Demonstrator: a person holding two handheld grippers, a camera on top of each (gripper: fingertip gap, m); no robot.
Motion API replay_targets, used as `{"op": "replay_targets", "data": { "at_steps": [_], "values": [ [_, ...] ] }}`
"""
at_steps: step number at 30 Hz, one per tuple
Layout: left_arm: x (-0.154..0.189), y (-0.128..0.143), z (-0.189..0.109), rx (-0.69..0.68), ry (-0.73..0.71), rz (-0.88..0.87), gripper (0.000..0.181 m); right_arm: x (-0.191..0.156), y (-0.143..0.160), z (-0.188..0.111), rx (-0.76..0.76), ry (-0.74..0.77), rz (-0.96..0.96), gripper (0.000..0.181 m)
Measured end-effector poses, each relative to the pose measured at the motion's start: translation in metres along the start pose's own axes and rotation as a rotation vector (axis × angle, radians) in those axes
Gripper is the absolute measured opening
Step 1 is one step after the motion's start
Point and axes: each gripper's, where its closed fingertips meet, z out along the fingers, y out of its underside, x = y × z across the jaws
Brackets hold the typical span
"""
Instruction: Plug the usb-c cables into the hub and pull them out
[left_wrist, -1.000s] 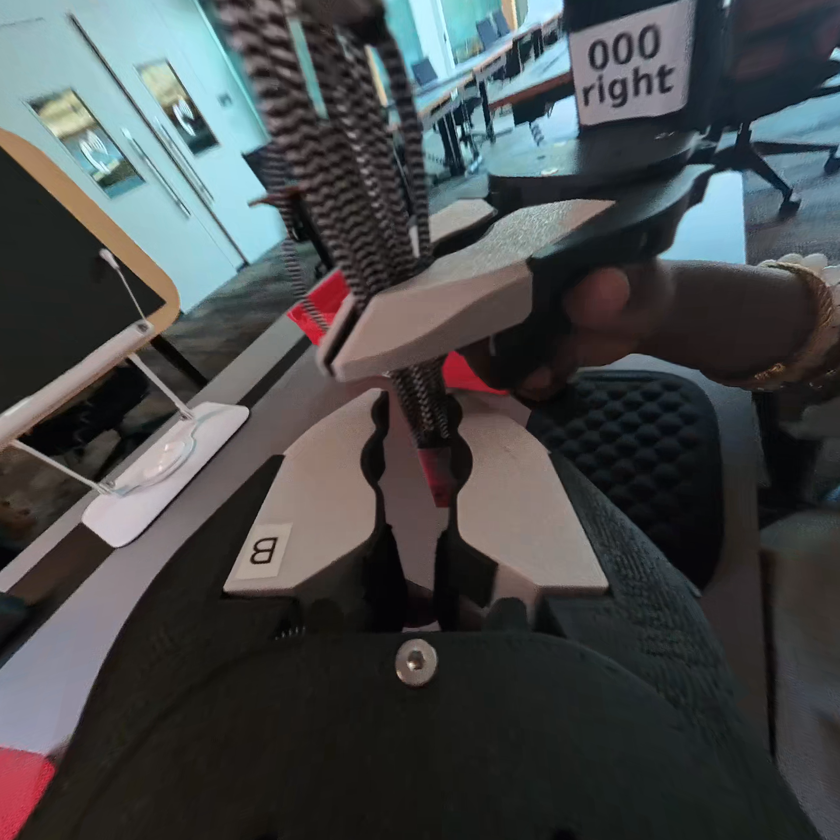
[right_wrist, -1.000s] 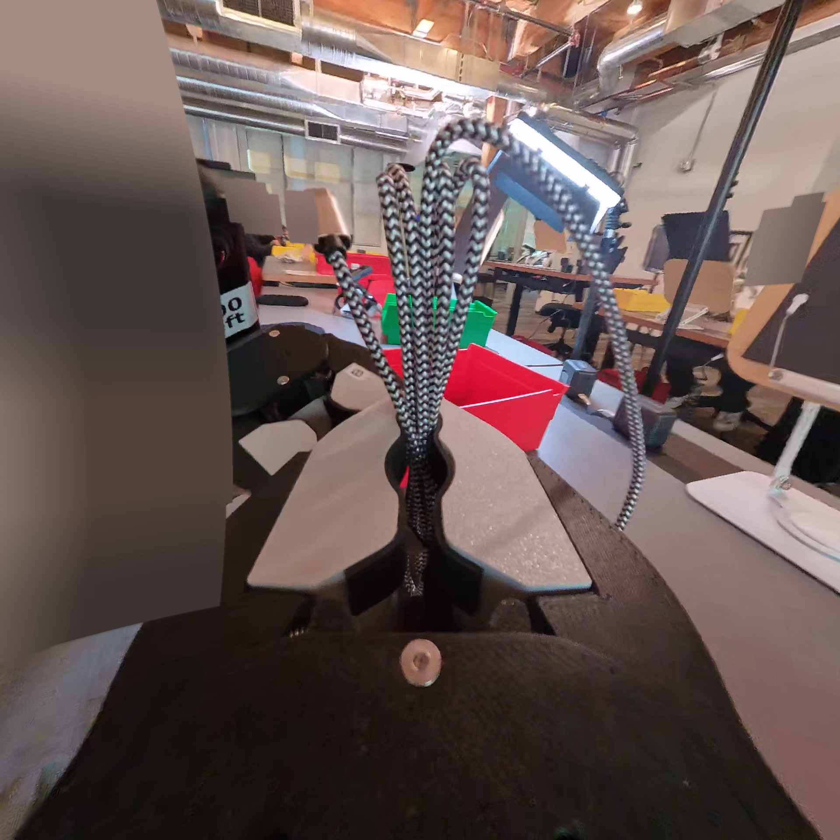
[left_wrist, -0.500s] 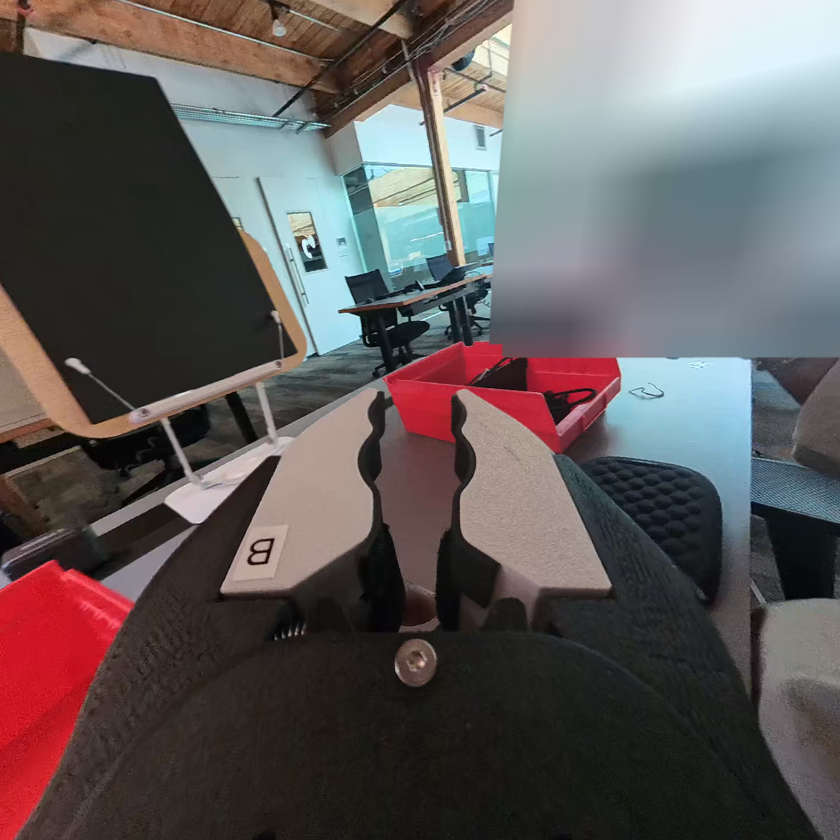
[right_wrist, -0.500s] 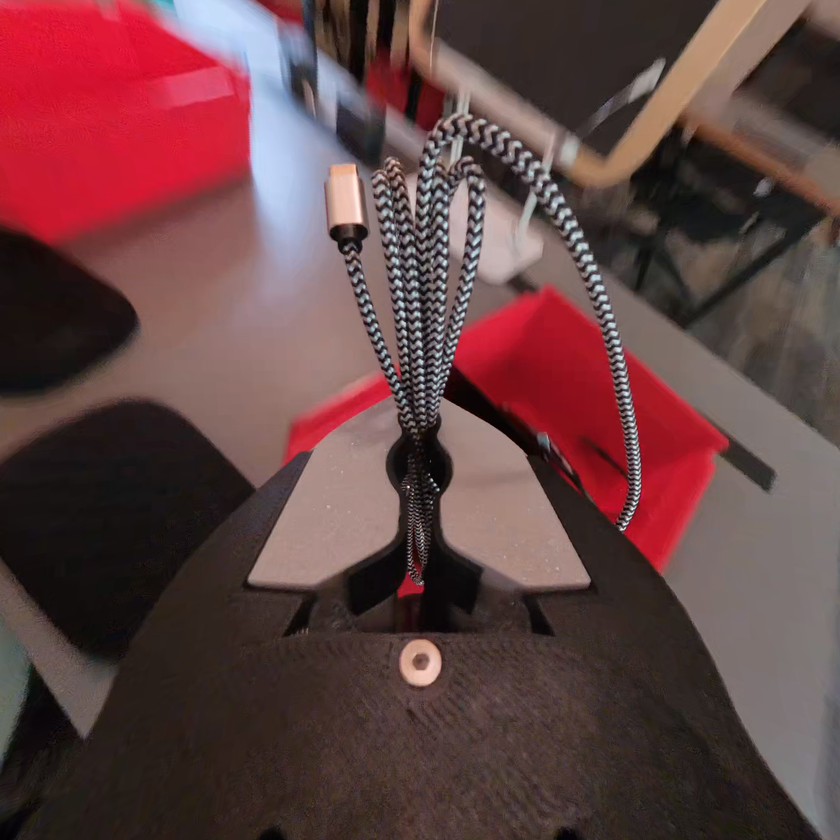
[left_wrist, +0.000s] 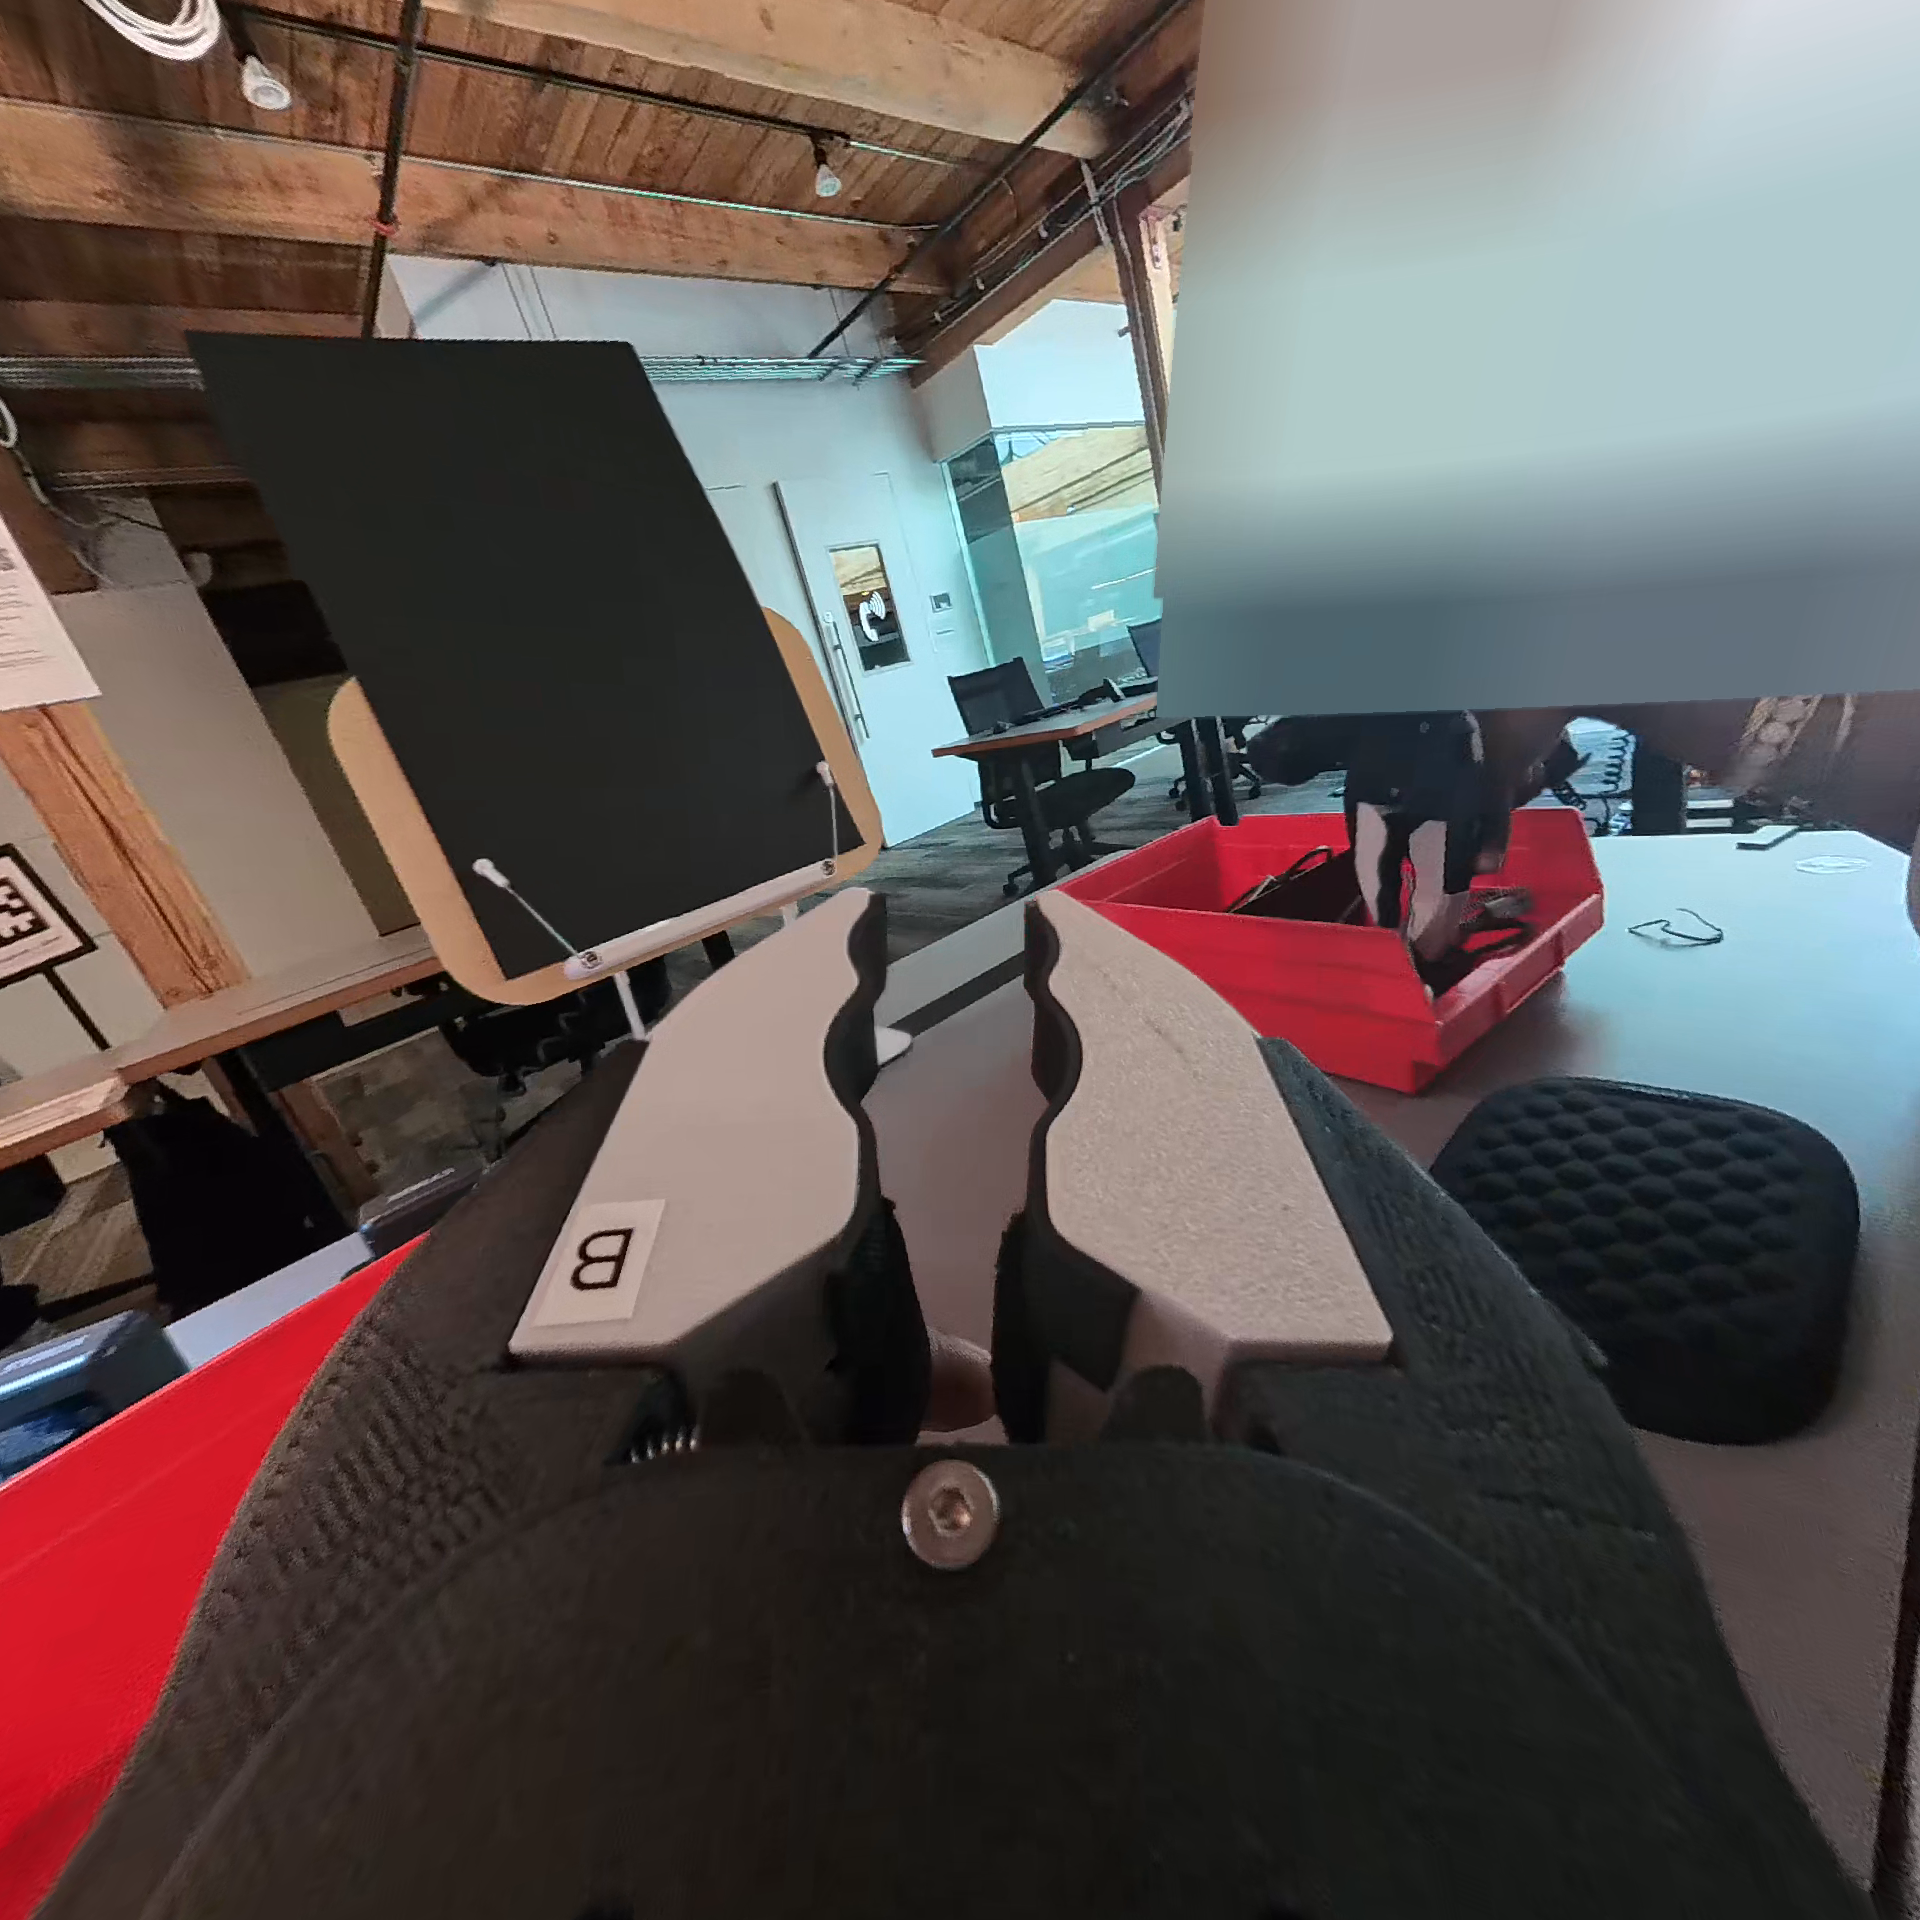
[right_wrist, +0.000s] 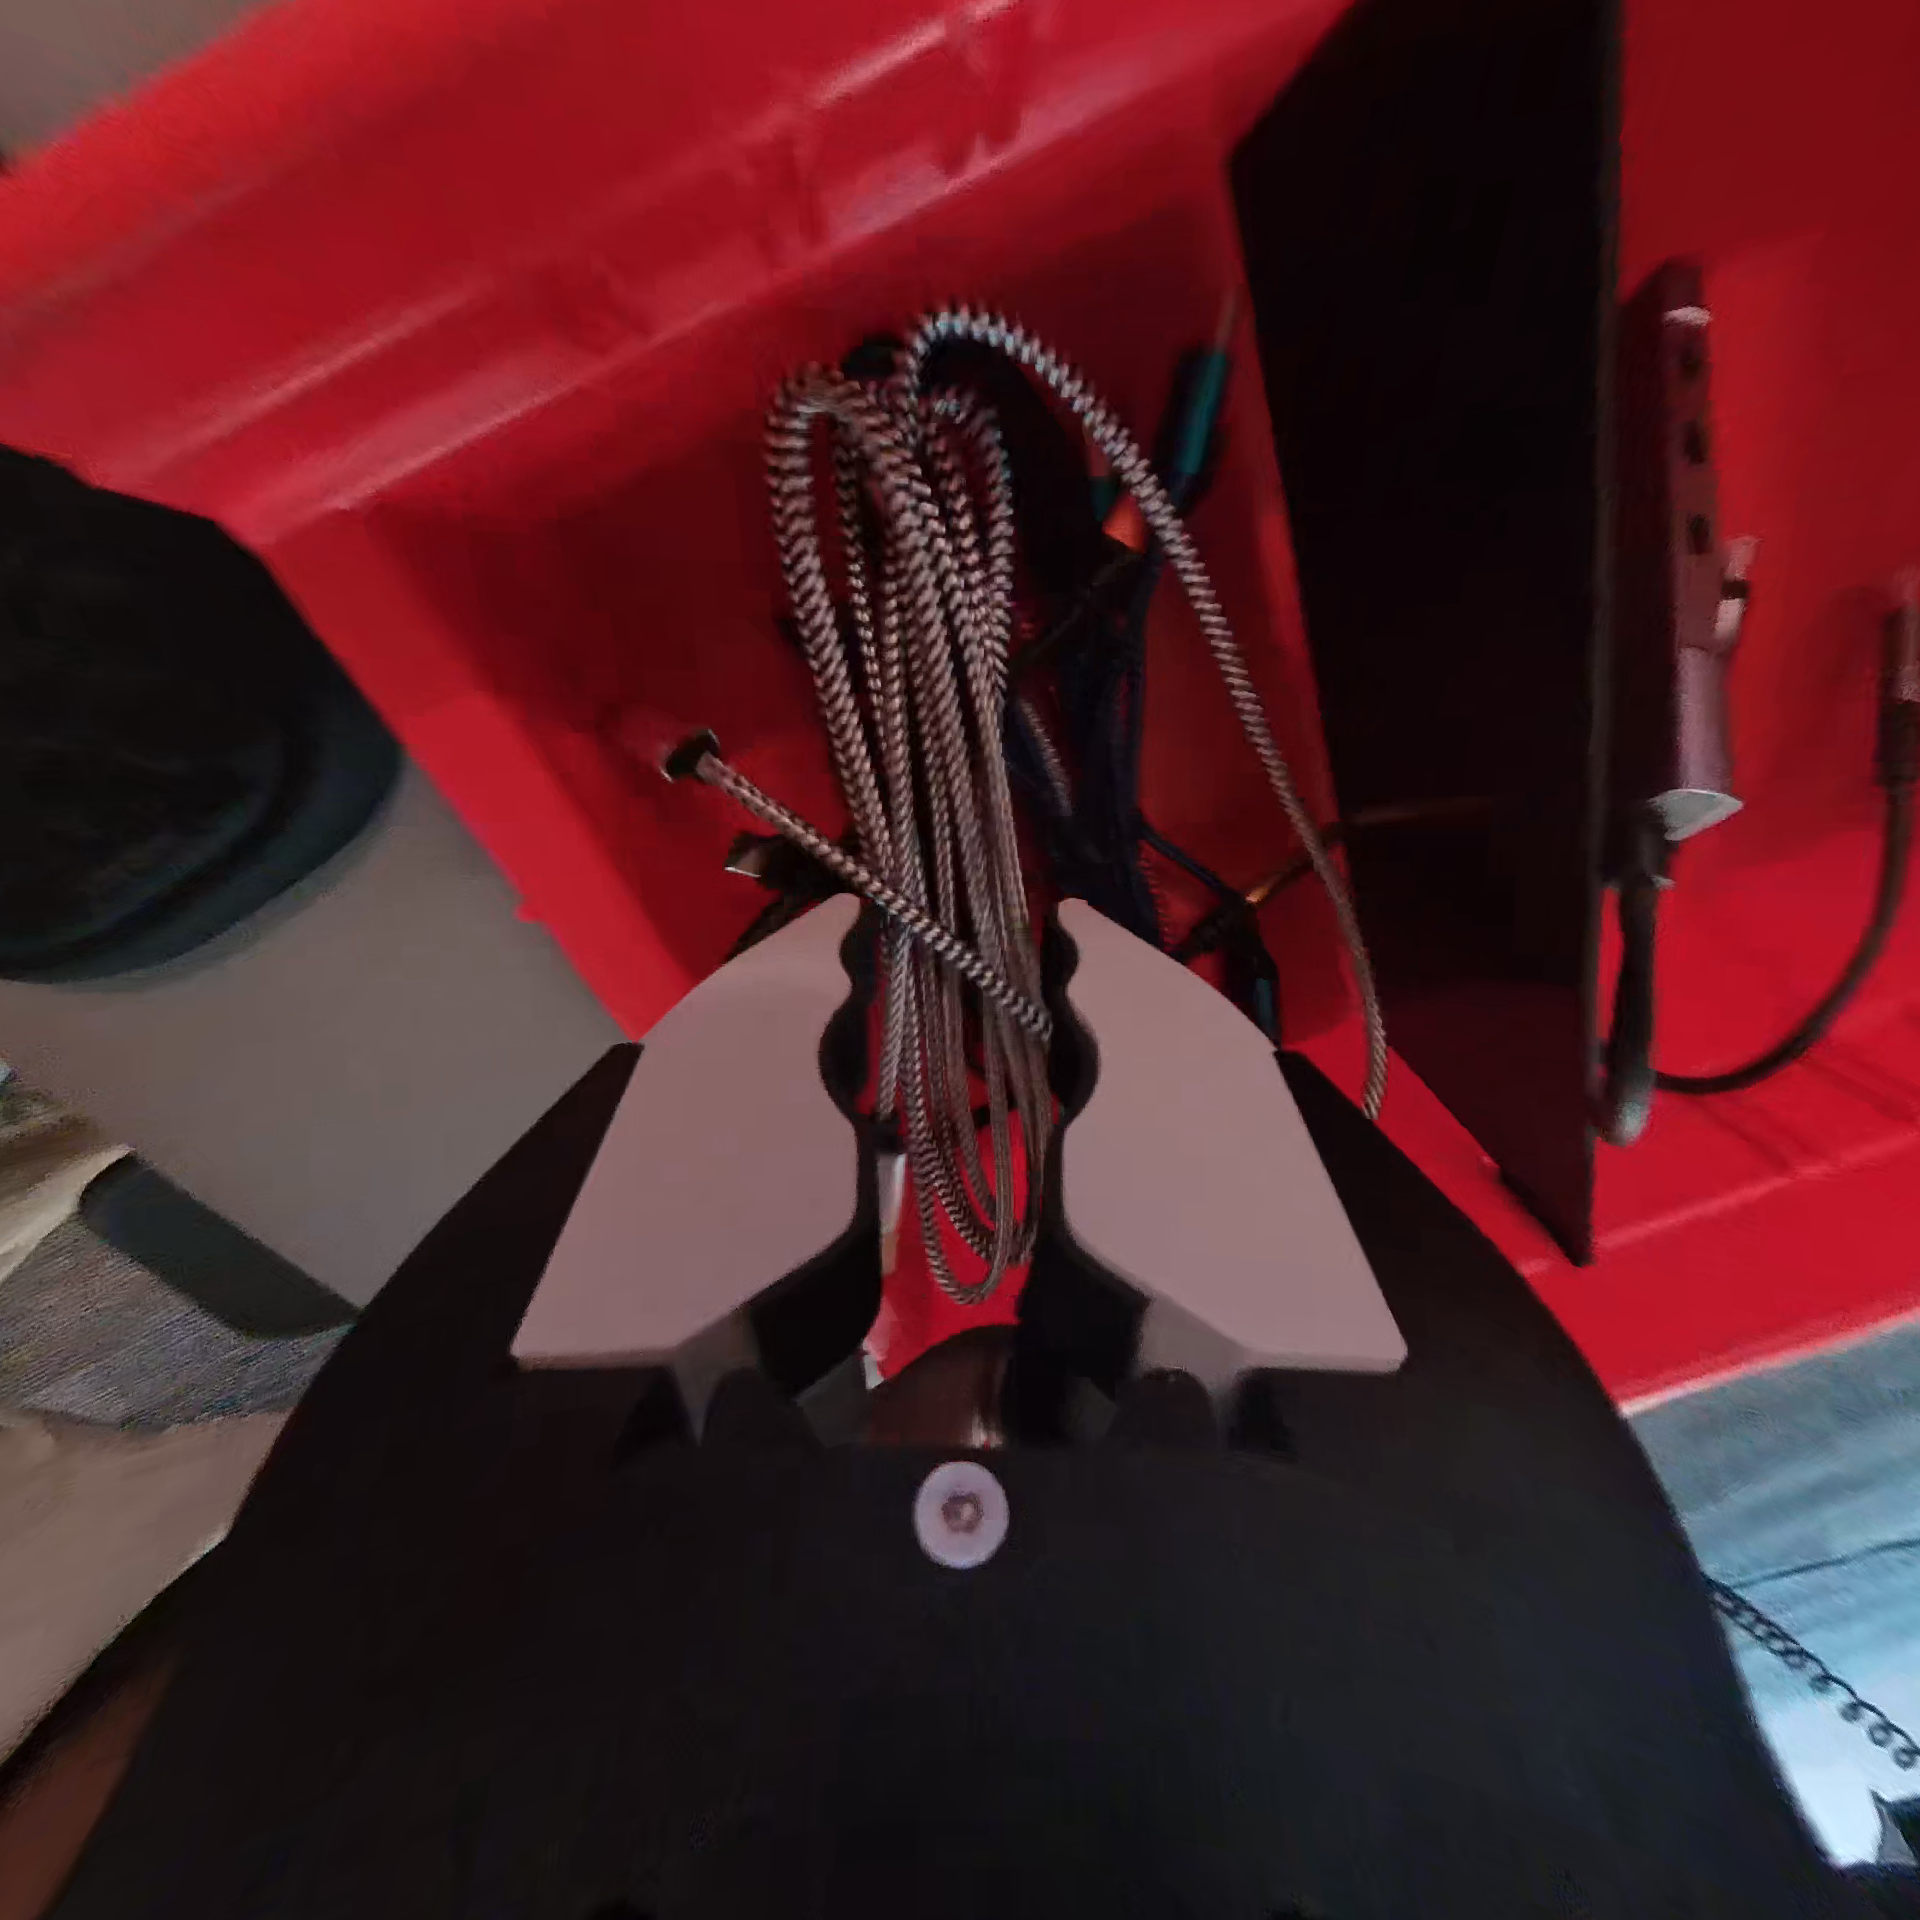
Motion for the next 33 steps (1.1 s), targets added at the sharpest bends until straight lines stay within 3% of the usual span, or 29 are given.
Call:
{"op": "replay_targets", "data": {
  "at_steps": [2,6,8,9,12,13,15,17,19,20,22,23,27,29,33],
  "values": [
    [-0.005,0.001,-0.003,-0.004,-0.015,0.005,0.023,0.007,-0.008,-0.008,0.069,0.062,-0.010,0.033],
    [-0.013,0.003,-0.010,-0.022,-0.039,0.013,0.024,0.008,-0.024,-0.038,0.257,0.115,0.011,0.062],
    [-0.019,0.006,-0.014,-0.047,-0.054,0.008,0.030,0.003,-0.041,-0.062,0.454,0.141,0.045,0.072],
    [-0.022,0.010,-0.015,-0.073,-0.063,0.001,0.037,0.001,-0.055,-0.079,0.605,0.173,0.097,0.078],
    [-0.035,0.039,-0.015,-0.212,-0.091,-0.041,0.092,-0.024,-0.083,-0.121,1.024,0.134,0.333,0.091],
    [-0.036,0.056,-0.014,-0.285,-0.082,-0.068,0.106,-0.031,-0.086,-0.124,1.110,0.135,0.421,0.094],
    [-0.028,0.090,-0.008,-0.415,-0.045,-0.132,0.112,-0.045,-0.087,-0.112,1.194,0.177,0.549,0.100],
    [-0.022,0.125,-0.003,-0.541,-0.041,-0.157,0.108,-0.050,-0.086,-0.085,1.166,0.261,0.668,0.101],
    [-0.020,0.153,0.000,-0.646,-0.064,-0.128,0.093,-0.047,-0.088,-0.060,1.084,0.358,0.736,0.092],
    [-0.019,0.162,0.003,-0.668,-0.078,-0.121,0.087,-0.042,-0.089,-0.050,1.019,0.417,0.750,0.081],
    [-0.026,0.169,0.004,-0.685,-0.145,-0.077,0.072,-0.033,-0.091,-0.029,0.855,0.526,0.702,0.029],
    [-0.028,0.169,0.004,-0.686,-0.158,-0.063,0.066,-0.032,-0.095,-0.022,0.802,0.549,0.671,0.019],
    [-0.031,0.172,0.001,-0.667,-0.150,-0.129,0.058,-0.028,-0.115,-0.017,0.665,0.654,0.522,0.019],
    [-0.034,0.183,-0.003,-0.713,-0.170,-0.115,0.049,-0.031,-0.131,-0.016,0.669,0.623,0.514,0.022],
    [-0.048,0.183,0.001,-0.660,-0.299,-0.116,0.038,-0.050,-0.169,-0.014,0.710,0.569,0.433,0.023]
  ]
}}
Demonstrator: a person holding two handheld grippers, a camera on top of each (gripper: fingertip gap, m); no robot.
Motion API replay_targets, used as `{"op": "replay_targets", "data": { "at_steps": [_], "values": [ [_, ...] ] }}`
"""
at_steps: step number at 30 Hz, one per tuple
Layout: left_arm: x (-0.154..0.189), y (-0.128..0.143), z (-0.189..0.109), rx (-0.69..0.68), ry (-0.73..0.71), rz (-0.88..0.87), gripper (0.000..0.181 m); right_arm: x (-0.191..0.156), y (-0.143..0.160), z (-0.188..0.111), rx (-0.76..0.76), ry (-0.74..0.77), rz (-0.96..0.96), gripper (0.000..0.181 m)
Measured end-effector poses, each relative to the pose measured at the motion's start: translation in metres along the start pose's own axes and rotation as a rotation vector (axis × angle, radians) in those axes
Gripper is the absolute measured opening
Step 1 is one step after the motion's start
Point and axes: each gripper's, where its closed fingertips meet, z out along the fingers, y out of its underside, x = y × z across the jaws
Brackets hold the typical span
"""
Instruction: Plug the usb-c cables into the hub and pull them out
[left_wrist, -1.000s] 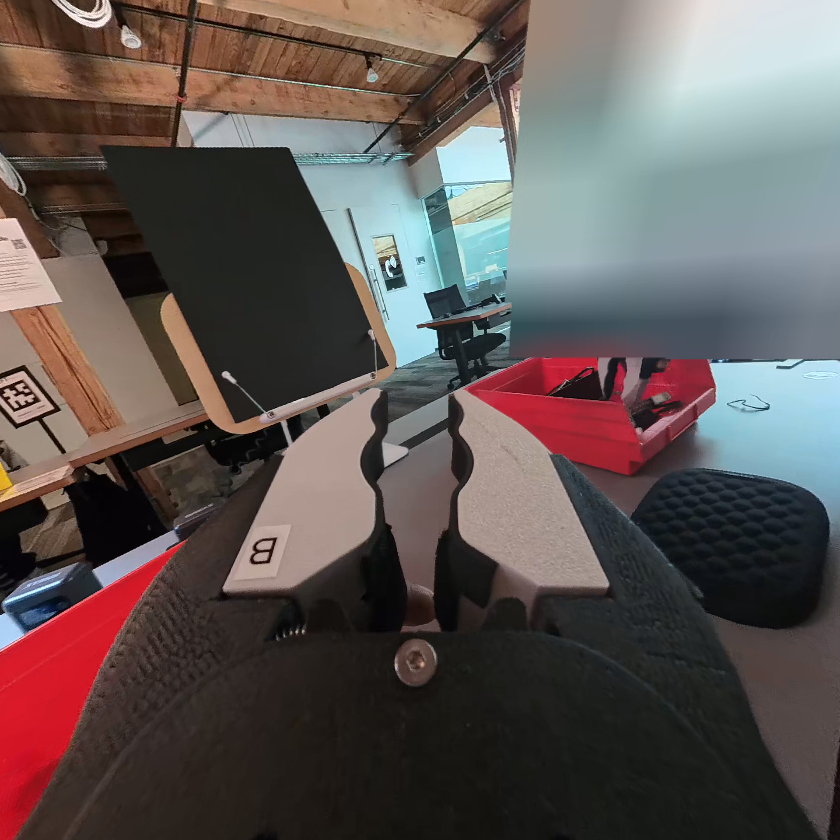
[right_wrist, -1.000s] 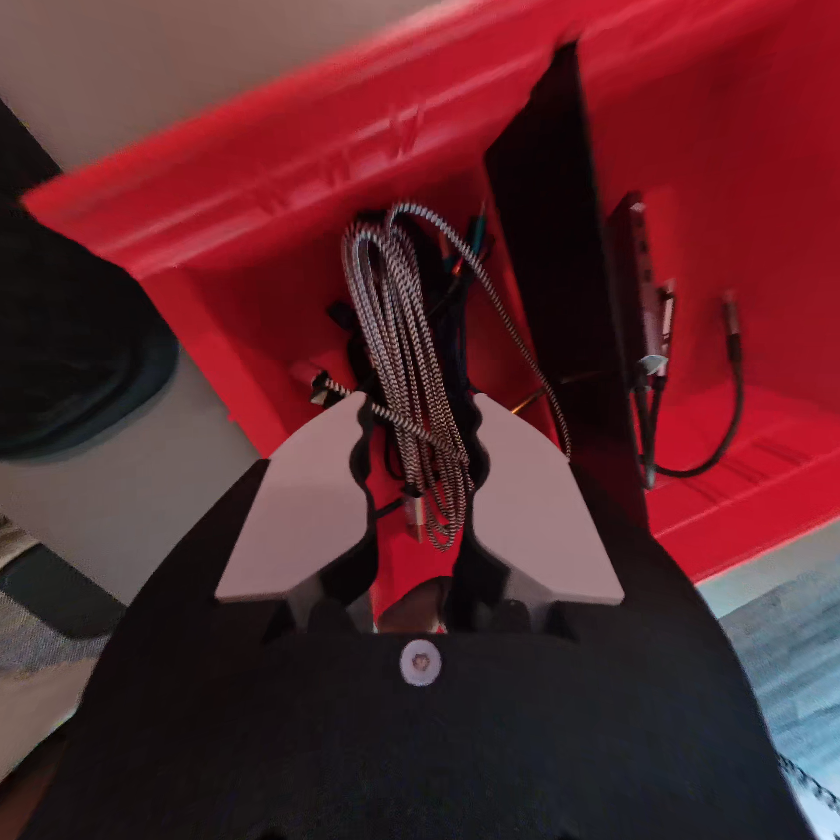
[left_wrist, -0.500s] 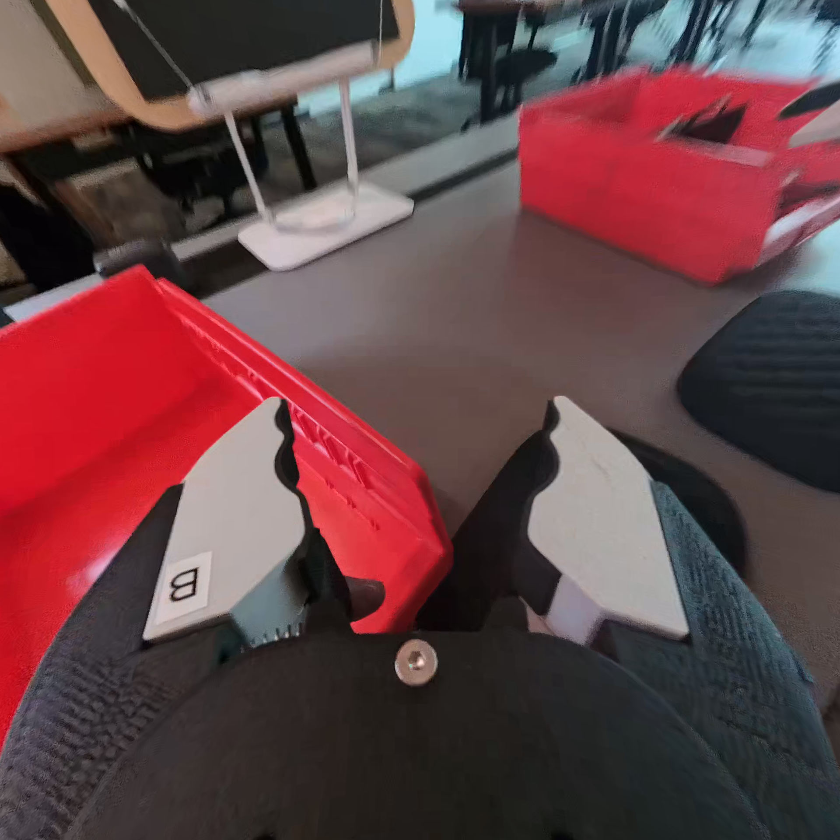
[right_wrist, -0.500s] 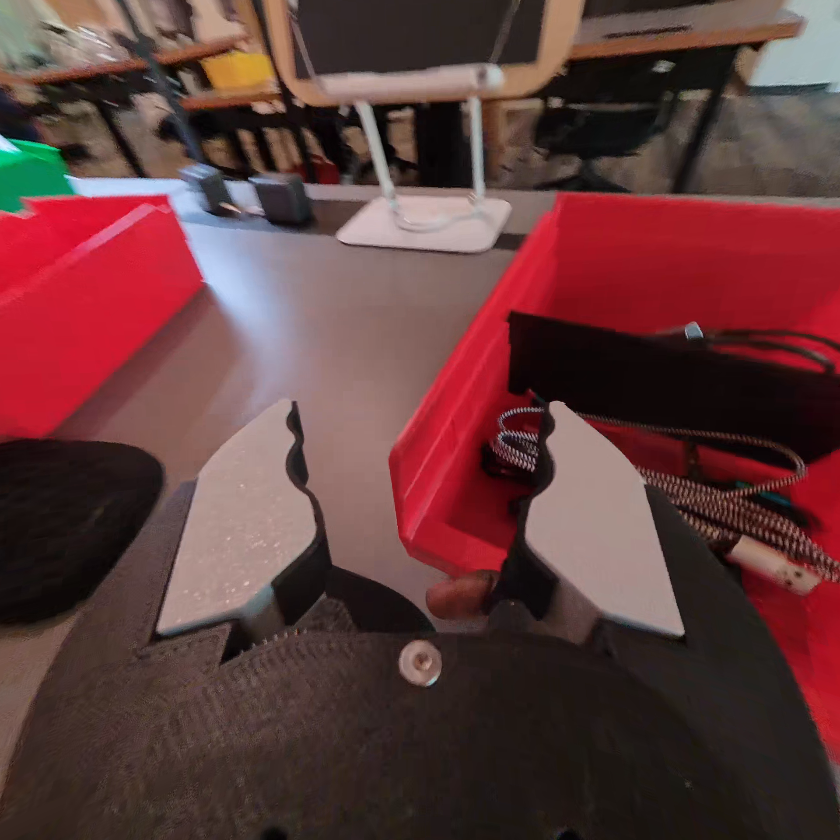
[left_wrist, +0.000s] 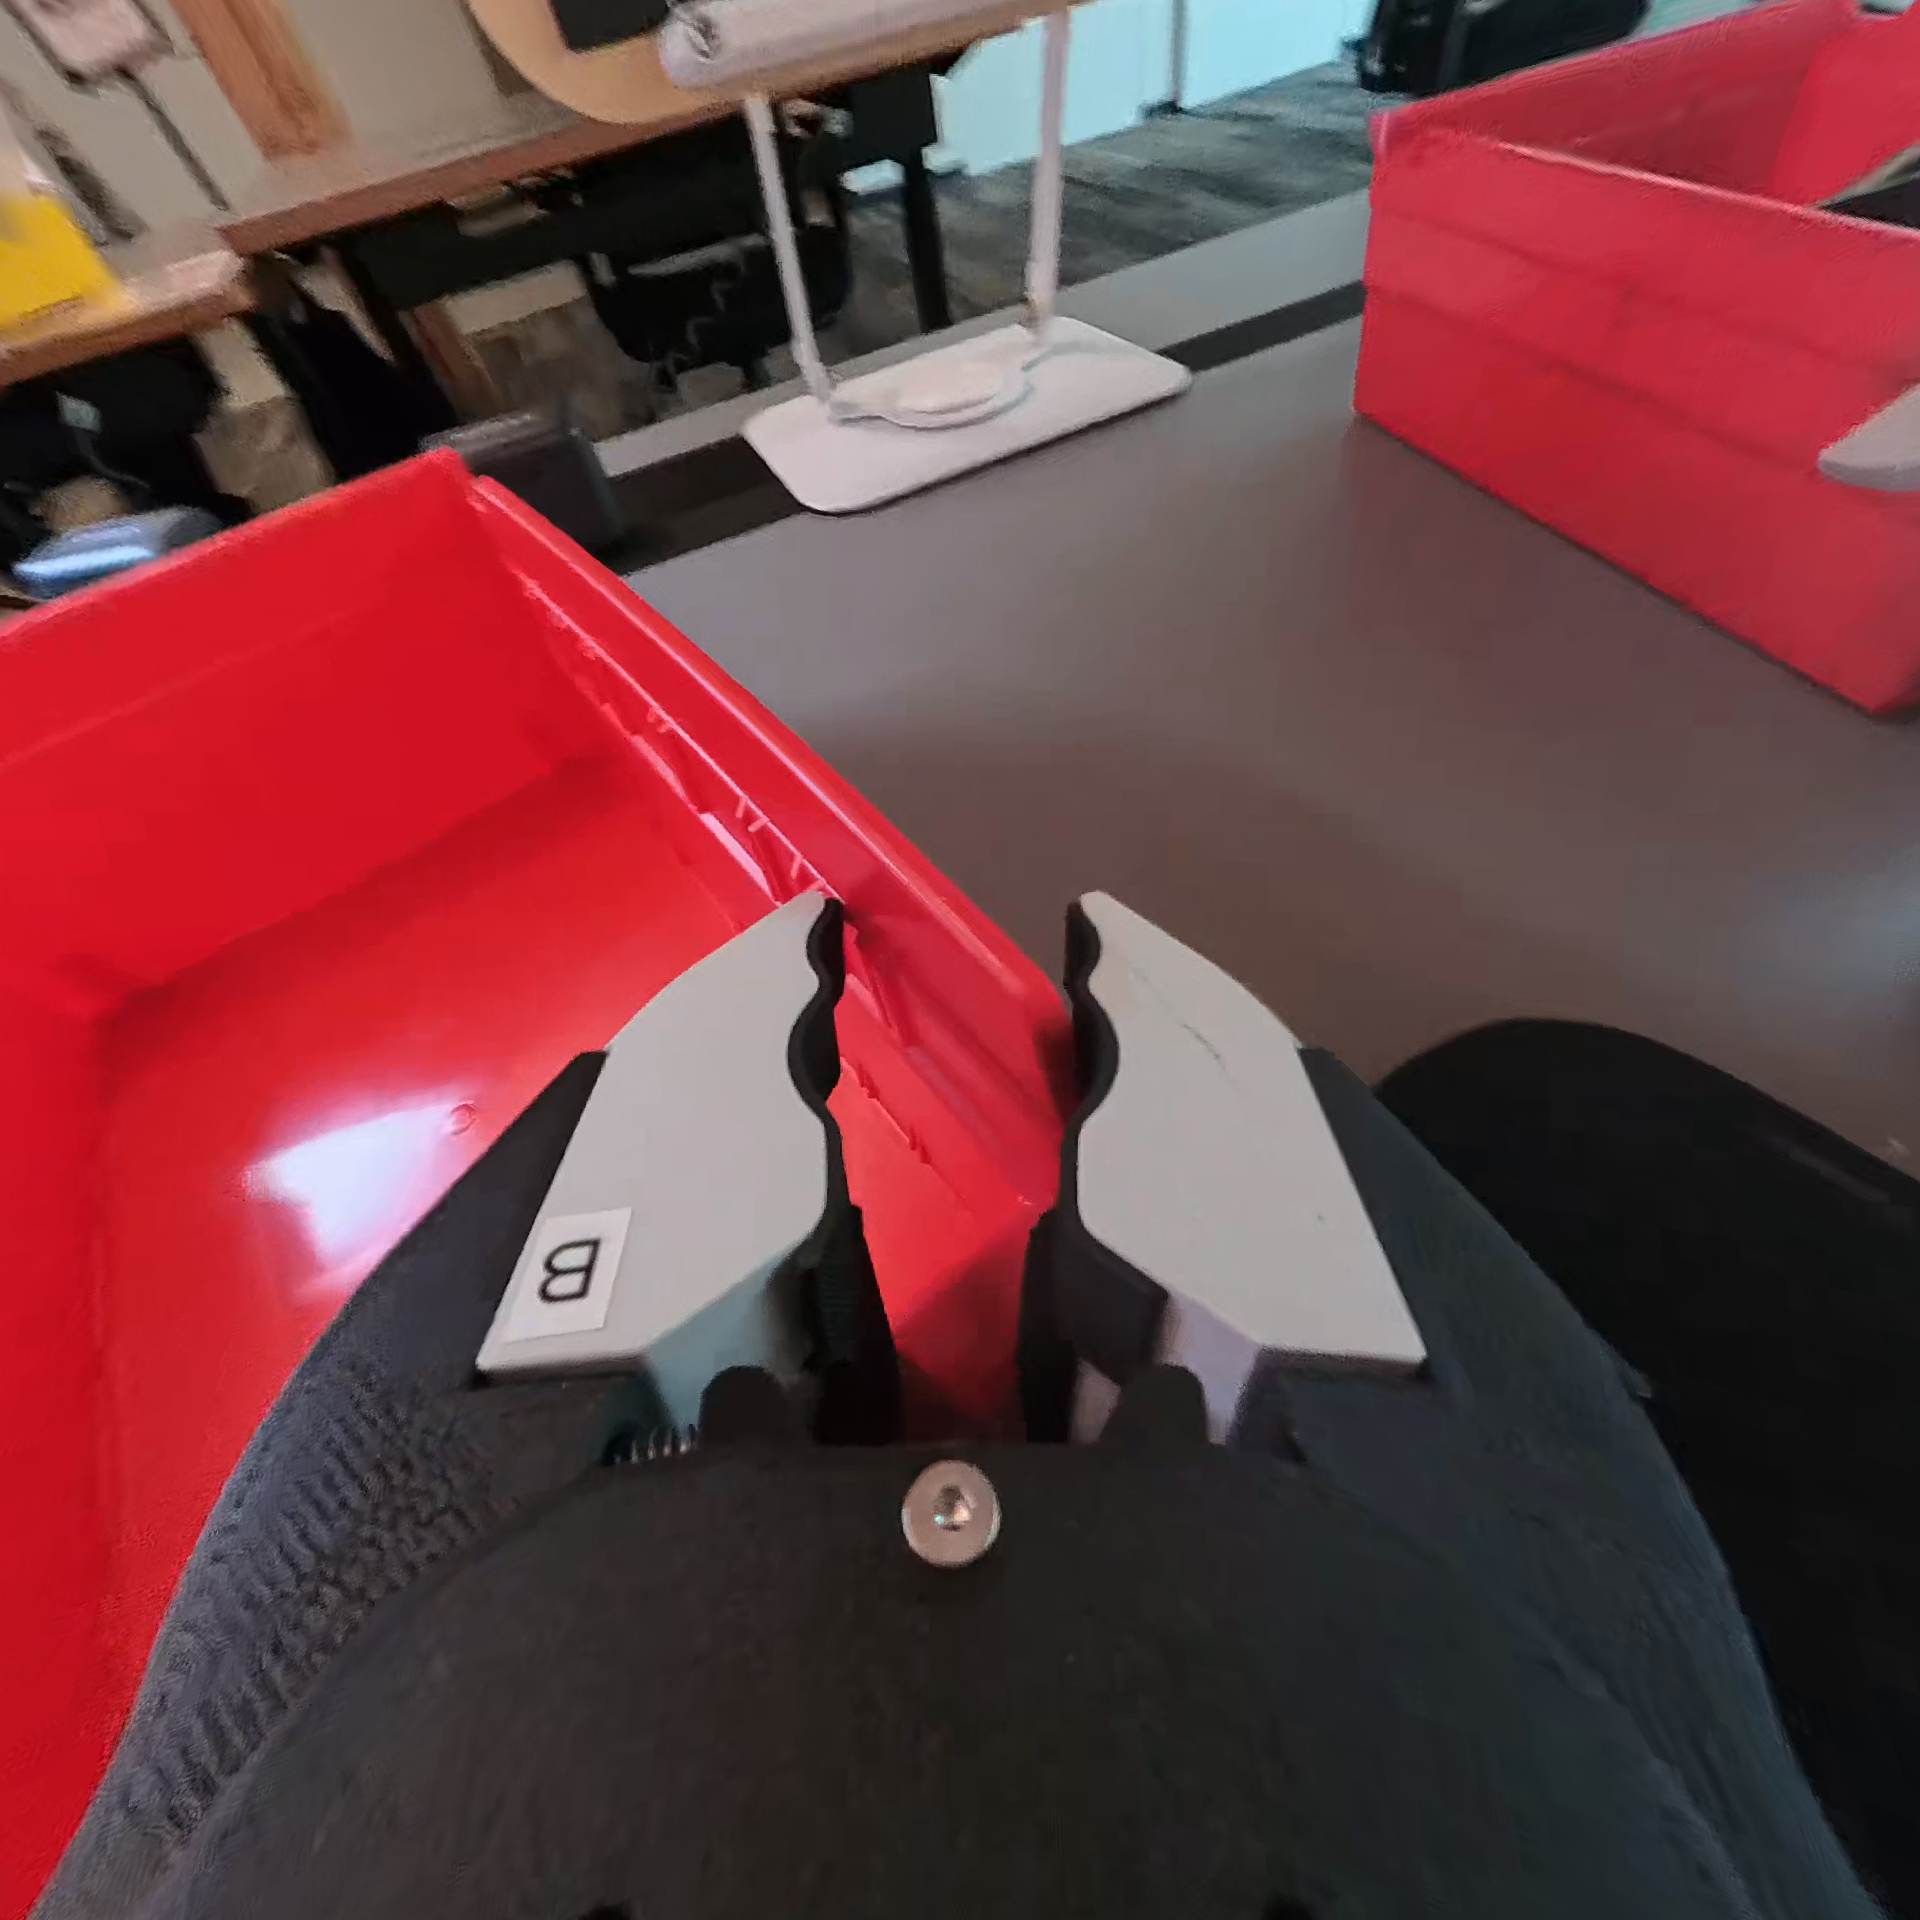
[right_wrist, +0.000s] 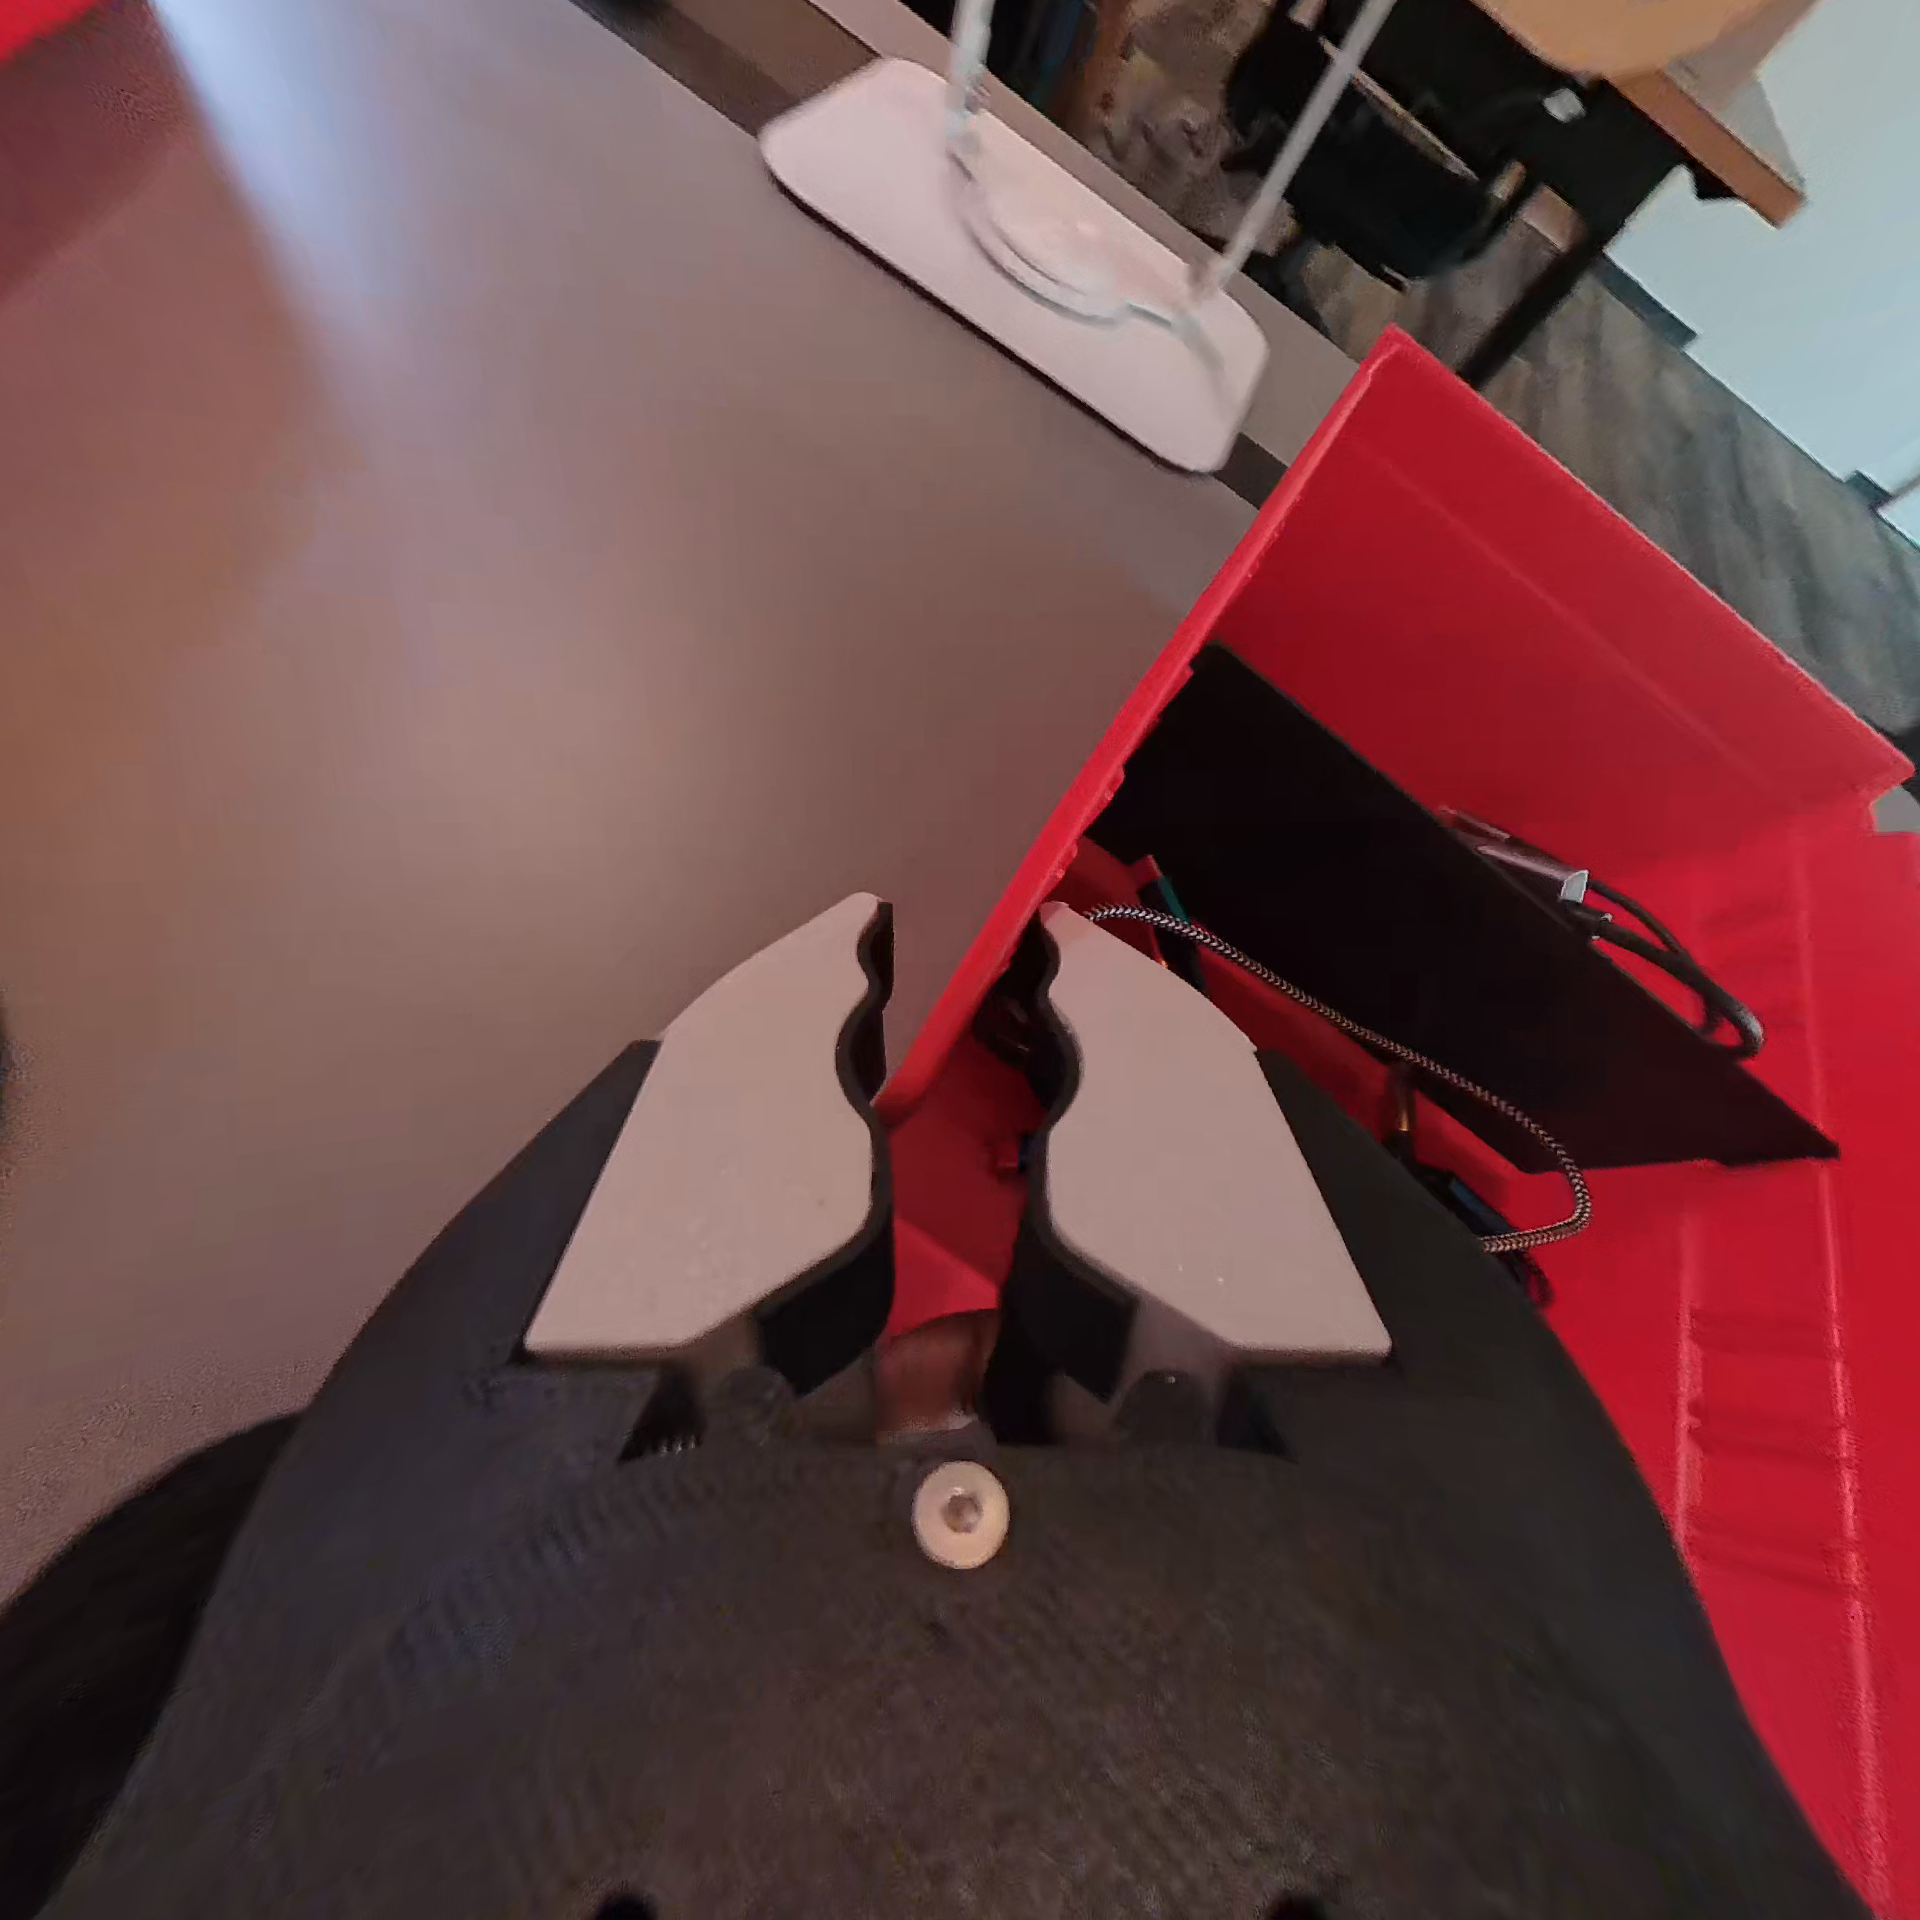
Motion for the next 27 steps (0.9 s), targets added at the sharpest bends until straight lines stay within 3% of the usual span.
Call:
{"op": "replay_targets", "data": {
  "at_steps": [4,7,12,14,16,18,21,25,27],
  "values": [
    [-0.026,0.001,-0.004,0.025,-0.157,0.027,0.020,-0.050,-0.027,0.007,0.070,-0.129,-0.015,0.023],
    [-0.032,0.002,-0.008,0.047,-0.116,-0.044,0.018,-0.095,-0.050,0.010,0.109,-0.239,-0.051,0.023],
    [-0.038,-0.022,-0.036,0.187,0.041,-0.138,0.054,-0.157,-0.083,0.014,0.133,-0.354,-0.109,0.021],
    [-0.070,-0.033,-0.063,0.271,-0.060,-0.115,0.062,-0.174,-0.091,0.016,0.144,-0.373,-0.137,0.020],
    [-0.118,-0.034,-0.097,0.349,-0.275,-0.094,0.066,-0.188,-0.098,0.015,0.163,-0.392,-0.191,0.019],
    [-0.165,-0.016,-0.128,0.346,-0.490,-0.094,0.066,-0.200,-0.102,0.014,0.175,-0.402,-0.255,0.019],
    [-0.207,0.028,-0.144,0.170,-0.632,-0.107,0.073,-0.211,-0.106,0.015,0.172,-0.412,-0.284,0.020],
    [-0.221,0.074,-0.133,0.006,-0.581,-0.183,0.070,-0.221,-0.111,0.015,0.187,-0.430,-0.279,0.022],
    [-0.211,0.088,-0.123,-0.066,-0.480,-0.221,0.047,-0.226,-0.113,0.016,0.199,-0.447,-0.294,0.024]
  ]
}}
